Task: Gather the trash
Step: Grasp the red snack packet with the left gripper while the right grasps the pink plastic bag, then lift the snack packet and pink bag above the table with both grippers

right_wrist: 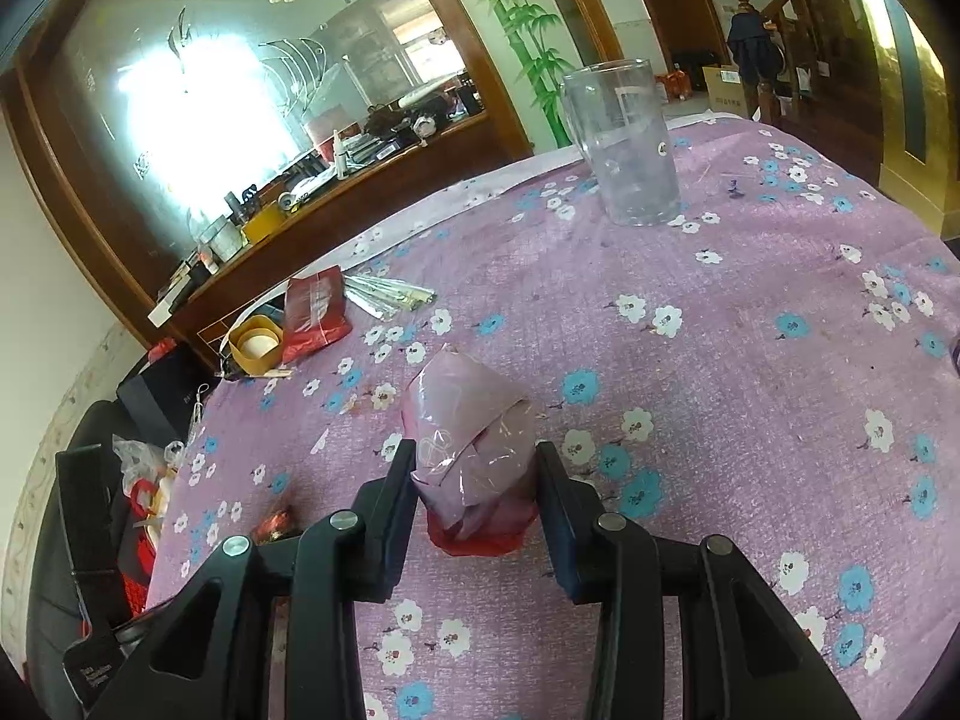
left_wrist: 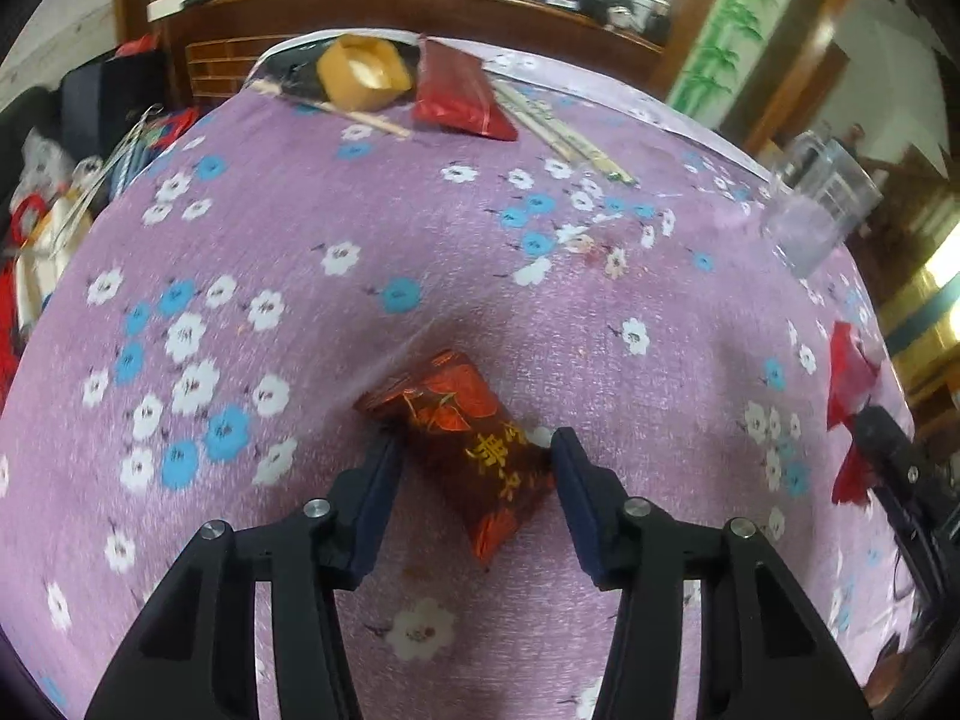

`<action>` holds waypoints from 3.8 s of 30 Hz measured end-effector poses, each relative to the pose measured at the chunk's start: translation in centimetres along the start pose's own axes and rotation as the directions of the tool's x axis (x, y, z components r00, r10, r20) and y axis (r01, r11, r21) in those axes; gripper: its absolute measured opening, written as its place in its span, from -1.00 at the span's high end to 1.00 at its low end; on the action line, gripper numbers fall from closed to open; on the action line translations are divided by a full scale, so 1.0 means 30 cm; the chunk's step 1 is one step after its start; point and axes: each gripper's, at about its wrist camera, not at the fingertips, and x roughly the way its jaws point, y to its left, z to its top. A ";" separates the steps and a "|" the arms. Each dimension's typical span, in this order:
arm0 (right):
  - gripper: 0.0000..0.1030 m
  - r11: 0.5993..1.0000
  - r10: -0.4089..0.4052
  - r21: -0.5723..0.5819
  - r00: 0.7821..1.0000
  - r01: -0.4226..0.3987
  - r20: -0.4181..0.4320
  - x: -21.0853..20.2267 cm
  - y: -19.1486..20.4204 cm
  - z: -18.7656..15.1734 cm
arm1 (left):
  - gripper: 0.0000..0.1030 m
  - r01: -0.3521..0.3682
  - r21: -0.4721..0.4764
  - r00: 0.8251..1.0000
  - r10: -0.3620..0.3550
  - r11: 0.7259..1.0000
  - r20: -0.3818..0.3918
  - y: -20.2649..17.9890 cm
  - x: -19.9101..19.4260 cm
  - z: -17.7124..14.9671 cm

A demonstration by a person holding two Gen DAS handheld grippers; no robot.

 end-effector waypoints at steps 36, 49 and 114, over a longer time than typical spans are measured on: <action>0.19 0.976 0.011 -0.218 0.999 -0.019 -0.038 0.050 0.164 -0.081 | 0.34 -0.122 0.211 0.927 0.036 0.970 0.372 0.053 -0.194 -0.106; 0.19 0.962 0.014 -0.271 0.999 -0.025 -0.040 0.059 0.206 -0.105 | 0.34 -0.241 0.206 0.873 0.120 0.948 0.473 0.040 -0.229 -0.116; 0.19 0.965 0.061 -0.256 0.998 -0.052 0.027 -0.399 0.267 -0.400 | 0.33 -0.233 0.247 0.861 0.082 0.941 0.502 0.198 -0.567 -0.454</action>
